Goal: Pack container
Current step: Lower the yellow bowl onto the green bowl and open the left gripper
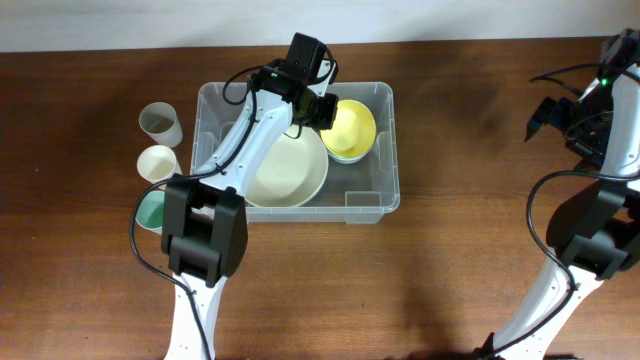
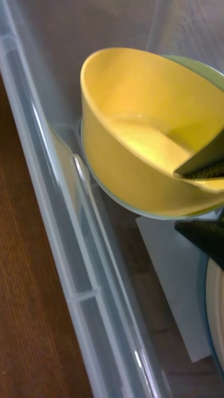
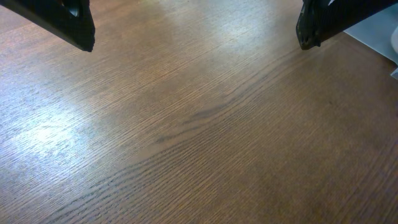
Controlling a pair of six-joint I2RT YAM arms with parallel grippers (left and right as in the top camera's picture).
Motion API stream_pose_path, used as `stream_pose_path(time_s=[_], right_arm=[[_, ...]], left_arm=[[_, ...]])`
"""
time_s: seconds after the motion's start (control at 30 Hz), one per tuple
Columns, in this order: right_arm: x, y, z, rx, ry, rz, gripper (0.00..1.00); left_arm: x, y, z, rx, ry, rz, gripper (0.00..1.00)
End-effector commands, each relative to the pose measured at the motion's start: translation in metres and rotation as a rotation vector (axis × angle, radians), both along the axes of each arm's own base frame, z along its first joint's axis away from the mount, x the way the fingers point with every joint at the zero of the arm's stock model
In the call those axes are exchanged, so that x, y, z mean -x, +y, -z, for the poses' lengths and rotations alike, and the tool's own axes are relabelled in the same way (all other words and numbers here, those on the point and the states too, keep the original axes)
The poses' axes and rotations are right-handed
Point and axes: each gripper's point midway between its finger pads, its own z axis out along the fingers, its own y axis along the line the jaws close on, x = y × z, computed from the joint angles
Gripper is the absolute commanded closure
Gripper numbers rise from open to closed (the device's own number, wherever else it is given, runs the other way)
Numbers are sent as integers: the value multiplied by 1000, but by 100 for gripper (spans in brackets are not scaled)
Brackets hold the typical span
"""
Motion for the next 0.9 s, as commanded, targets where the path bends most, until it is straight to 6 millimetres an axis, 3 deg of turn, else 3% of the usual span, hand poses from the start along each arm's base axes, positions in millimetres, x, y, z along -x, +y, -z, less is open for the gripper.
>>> stream_pose_path(time_s=[0.0, 0.2, 0.27, 0.43, 0.87], right_arm=[[3, -2, -15, 18, -32, 0, 1], [3, -2, -15, 18, -32, 0, 1], [3, -2, -15, 19, -32, 0, 1], [3, -2, -15, 19, -32, 0, 1], [3, -2, -15, 18, -32, 0, 1]], left_arm=[[-2, -4, -5, 7, -17, 13, 70], [-7, -5, -14, 16, -40, 14, 60], [-10, -6, -20, 21, -53, 14, 62], [-12, -7, -26, 25, -64, 14, 81], [-11, 4, -21, -32, -57, -14, 80]])
